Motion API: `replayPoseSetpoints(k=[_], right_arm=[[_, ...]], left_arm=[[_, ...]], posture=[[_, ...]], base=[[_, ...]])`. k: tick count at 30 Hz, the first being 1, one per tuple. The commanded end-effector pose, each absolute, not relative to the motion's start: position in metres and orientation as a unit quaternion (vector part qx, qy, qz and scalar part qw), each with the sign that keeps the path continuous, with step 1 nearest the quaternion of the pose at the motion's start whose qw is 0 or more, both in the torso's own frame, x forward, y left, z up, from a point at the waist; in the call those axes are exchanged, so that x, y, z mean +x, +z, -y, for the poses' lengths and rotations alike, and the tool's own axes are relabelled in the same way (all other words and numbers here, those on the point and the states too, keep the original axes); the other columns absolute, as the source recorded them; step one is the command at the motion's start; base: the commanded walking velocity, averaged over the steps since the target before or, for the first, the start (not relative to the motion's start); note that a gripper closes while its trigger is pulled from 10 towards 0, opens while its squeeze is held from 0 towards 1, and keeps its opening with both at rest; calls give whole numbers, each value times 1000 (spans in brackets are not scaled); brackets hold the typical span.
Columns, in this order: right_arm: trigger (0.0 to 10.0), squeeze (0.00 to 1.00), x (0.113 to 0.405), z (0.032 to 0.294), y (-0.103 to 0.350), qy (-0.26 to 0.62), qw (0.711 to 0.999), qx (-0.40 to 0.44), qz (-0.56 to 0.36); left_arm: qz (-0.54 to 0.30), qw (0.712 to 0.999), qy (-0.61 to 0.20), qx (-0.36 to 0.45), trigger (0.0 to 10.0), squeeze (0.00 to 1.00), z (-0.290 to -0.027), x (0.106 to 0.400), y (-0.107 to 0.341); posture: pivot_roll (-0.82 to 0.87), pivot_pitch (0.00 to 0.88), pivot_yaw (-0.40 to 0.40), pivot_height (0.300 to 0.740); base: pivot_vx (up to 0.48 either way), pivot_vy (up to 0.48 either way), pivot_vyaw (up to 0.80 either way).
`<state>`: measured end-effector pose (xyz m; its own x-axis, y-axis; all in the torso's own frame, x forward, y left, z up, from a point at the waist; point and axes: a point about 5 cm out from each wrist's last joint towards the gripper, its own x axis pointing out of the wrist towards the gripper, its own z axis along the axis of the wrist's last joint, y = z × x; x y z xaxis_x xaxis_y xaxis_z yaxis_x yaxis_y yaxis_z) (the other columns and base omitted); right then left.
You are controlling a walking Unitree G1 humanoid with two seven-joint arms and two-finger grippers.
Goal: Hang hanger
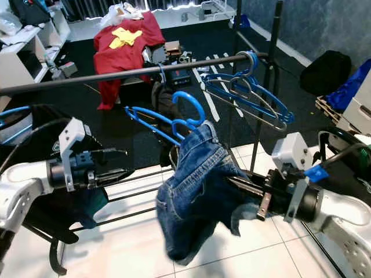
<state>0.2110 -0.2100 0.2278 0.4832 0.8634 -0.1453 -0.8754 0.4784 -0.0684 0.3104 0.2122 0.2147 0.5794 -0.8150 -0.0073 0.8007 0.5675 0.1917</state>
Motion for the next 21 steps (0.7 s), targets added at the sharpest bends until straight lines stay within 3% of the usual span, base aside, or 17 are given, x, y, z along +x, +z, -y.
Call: replayPoseSetpoints(k=[1,4,8,10,12,15,17,21], right_arm=[[10000,0,206,206,237,529,846,-65,-24],[10000,0,204,207,237,560,823,-77,-52],[10000,0,208,209,235,562,820,-89,-64],[10000,0,208,209,235,562,820,-89,-64],[10000,0,210,210,237,564,818,-91,-61],[10000,0,209,210,239,568,816,-90,-60],[10000,0,210,208,240,575,811,-93,-60],[10000,0,211,207,241,577,809,-94,-60]], left_arm=[[65,889,-445,83,10000,0,-217,311,223],[150,872,-458,79,10000,0,-208,314,265],[182,839,-505,85,10000,0,-200,308,286],[182,839,-505,85,10000,0,-200,308,286],[160,808,-556,111,10000,0,-193,300,283],[146,796,-574,122,10000,0,-191,297,279],[86,747,-641,155,10000,0,-179,285,260],[64,730,-660,164,10000,0,-175,281,253]], posture=[[-109,94,81,740],[-107,88,80,740],[-106,86,87,740],[-106,86,87,740],[-104,86,87,740],[-104,86,87,740],[-106,85,85,740],[-106,85,85,740]], base=[[0,0,0],[0,0,0],[0,0,0],[0,0,0],[0,0,0],[0,0,0],[0,0,0],[0,0,0]])
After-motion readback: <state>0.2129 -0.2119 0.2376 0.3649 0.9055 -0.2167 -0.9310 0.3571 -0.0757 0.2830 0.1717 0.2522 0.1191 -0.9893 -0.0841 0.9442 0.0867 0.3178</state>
